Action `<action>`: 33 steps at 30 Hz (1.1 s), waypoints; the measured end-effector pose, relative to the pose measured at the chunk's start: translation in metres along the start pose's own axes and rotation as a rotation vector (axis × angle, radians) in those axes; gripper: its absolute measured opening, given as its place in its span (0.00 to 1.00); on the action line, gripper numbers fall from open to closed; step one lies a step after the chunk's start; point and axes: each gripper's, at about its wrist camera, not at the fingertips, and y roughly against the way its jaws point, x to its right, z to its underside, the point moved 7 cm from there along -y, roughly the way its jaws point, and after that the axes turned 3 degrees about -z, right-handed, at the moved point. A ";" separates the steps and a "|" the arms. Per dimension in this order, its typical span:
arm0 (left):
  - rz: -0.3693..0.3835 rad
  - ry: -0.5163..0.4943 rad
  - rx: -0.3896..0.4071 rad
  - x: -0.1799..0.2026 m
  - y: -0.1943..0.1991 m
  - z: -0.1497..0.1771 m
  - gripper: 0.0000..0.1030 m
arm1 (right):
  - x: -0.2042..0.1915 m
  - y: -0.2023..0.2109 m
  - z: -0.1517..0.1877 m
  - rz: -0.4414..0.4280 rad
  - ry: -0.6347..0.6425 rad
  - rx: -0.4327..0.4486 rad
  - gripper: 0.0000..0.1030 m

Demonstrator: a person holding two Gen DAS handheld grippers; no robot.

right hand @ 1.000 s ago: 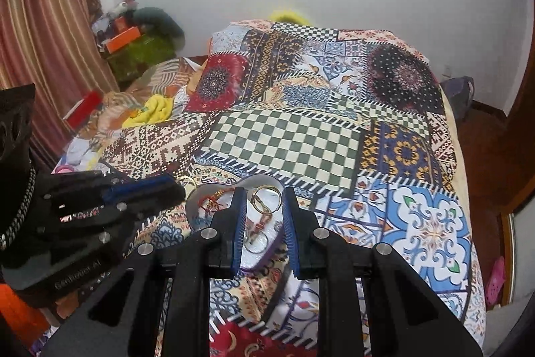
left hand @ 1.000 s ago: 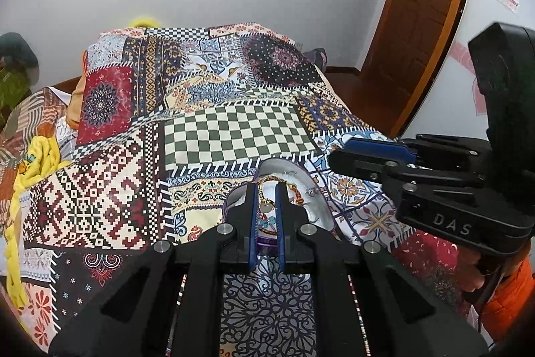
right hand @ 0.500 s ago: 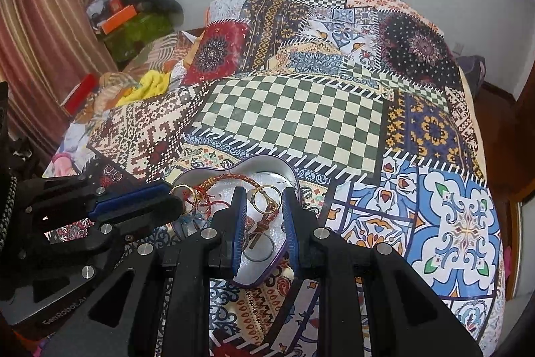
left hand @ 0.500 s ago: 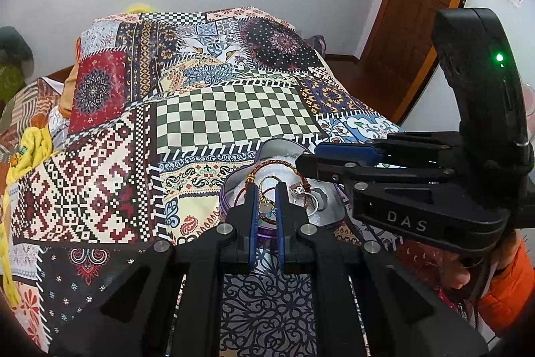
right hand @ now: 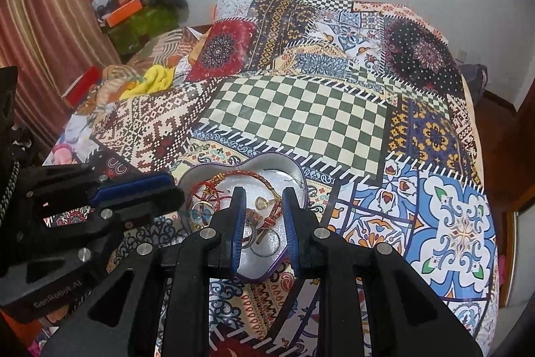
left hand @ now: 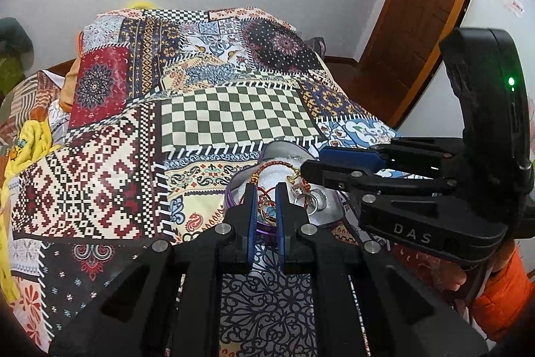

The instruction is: Organize jewelry

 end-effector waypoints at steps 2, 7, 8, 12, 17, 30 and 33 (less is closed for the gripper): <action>-0.004 0.002 0.016 -0.001 0.009 -0.003 0.08 | -0.001 0.007 -0.002 0.001 -0.002 0.014 0.20; -0.019 -0.002 0.084 0.002 0.040 -0.016 0.08 | -0.008 0.042 -0.011 0.030 0.008 0.099 0.20; -0.019 -0.001 0.099 0.003 0.047 -0.019 0.08 | -0.010 0.050 -0.013 0.034 0.011 0.118 0.20; -0.018 0.003 0.191 0.011 0.087 -0.034 0.08 | -0.024 0.097 -0.022 0.050 0.030 0.236 0.20; -0.056 -0.021 0.335 0.027 0.145 -0.046 0.10 | -0.048 0.171 -0.027 0.094 0.056 0.425 0.20; -0.167 -0.029 0.661 0.068 0.268 -0.033 0.72 | -0.091 0.287 0.001 0.247 0.021 0.778 0.57; -0.197 -0.012 0.708 0.067 0.281 -0.029 0.90 | -0.096 0.292 0.006 0.305 0.025 0.808 0.74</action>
